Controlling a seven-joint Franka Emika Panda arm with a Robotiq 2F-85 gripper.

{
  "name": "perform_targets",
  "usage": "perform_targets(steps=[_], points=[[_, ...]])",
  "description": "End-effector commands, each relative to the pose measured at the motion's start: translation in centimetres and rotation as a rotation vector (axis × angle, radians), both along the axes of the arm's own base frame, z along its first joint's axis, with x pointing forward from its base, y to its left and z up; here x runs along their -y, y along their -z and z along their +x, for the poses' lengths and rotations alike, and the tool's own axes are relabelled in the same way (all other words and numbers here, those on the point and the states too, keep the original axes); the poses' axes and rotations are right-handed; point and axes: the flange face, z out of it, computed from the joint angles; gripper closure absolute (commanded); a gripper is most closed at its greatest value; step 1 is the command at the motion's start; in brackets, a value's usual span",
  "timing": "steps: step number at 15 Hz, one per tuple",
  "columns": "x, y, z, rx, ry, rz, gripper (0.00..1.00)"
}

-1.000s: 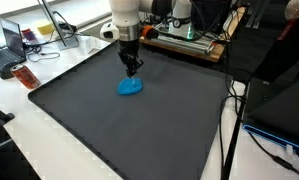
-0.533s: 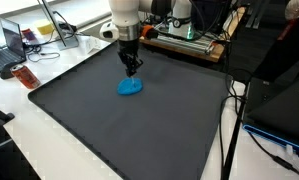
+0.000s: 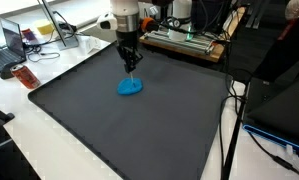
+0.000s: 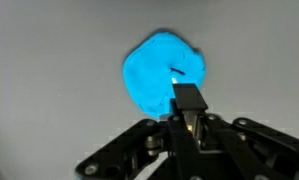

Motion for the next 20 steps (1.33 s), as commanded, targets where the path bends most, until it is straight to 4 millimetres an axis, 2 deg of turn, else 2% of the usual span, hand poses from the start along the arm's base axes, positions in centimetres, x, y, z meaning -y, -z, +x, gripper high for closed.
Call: perform_targets(steps=[1,9,15,20], points=[[-0.4,-2.7,0.0,0.005,0.008,-0.007,0.97],[-2.2,-5.5,1.8,0.013,0.051,-0.023,0.97],[-5.5,-6.7,3.0,0.03,0.071,-0.131,0.97],[-8.7,-6.5,4.3,0.049,0.073,-0.229,0.97]])
